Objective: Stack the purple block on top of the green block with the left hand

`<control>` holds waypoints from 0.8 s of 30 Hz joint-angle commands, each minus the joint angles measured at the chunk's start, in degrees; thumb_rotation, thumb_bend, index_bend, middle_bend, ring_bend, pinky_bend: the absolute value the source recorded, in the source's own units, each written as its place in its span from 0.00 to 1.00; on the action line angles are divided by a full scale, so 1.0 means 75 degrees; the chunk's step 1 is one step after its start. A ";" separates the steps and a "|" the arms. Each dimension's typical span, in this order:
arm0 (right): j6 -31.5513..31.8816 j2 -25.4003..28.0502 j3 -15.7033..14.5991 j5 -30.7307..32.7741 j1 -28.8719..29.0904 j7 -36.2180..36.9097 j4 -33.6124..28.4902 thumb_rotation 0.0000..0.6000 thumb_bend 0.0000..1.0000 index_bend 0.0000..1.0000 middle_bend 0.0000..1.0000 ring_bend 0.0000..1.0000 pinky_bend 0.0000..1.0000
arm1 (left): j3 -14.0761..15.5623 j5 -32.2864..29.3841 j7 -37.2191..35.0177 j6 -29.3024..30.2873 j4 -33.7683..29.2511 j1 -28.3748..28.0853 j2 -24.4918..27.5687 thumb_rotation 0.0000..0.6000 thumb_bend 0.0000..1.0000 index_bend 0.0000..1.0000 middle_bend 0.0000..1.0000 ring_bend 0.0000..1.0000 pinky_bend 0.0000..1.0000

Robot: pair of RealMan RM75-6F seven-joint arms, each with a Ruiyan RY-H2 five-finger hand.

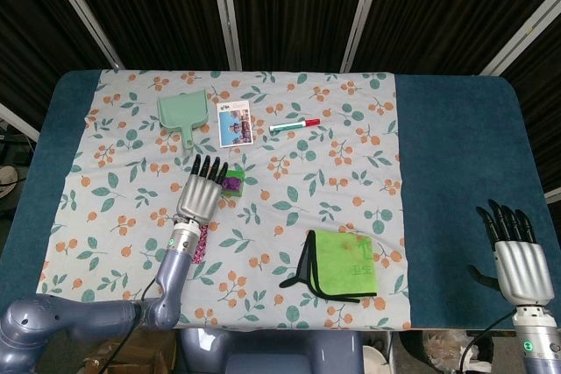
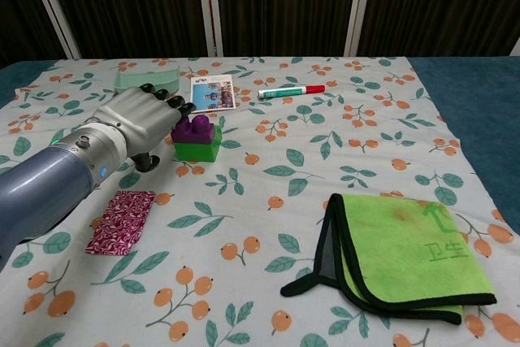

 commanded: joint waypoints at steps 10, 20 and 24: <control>0.0029 0.0001 0.0001 -0.0025 -0.0006 0.0003 -0.0005 1.00 0.17 0.10 0.05 0.01 0.05 | 0.0035 0.0024 0.0062 -0.0061 0.0168 0.0062 -0.0047 1.00 0.43 0.00 0.00 0.00 0.00; 0.0006 -0.0024 -0.0007 -0.0043 0.0016 -0.0068 -0.0002 1.00 0.17 0.10 0.05 0.01 0.06 | -0.0155 0.0382 -0.0058 0.0106 -0.0172 -0.0013 0.0062 1.00 0.41 0.00 0.00 0.00 0.00; -0.0001 -0.0030 0.0000 -0.0039 0.0028 -0.0110 -0.0020 1.00 0.17 0.10 0.05 0.01 0.05 | -0.0267 0.0722 -0.0096 0.0308 -0.0641 -0.0090 0.0253 1.00 0.39 0.00 0.00 0.00 0.00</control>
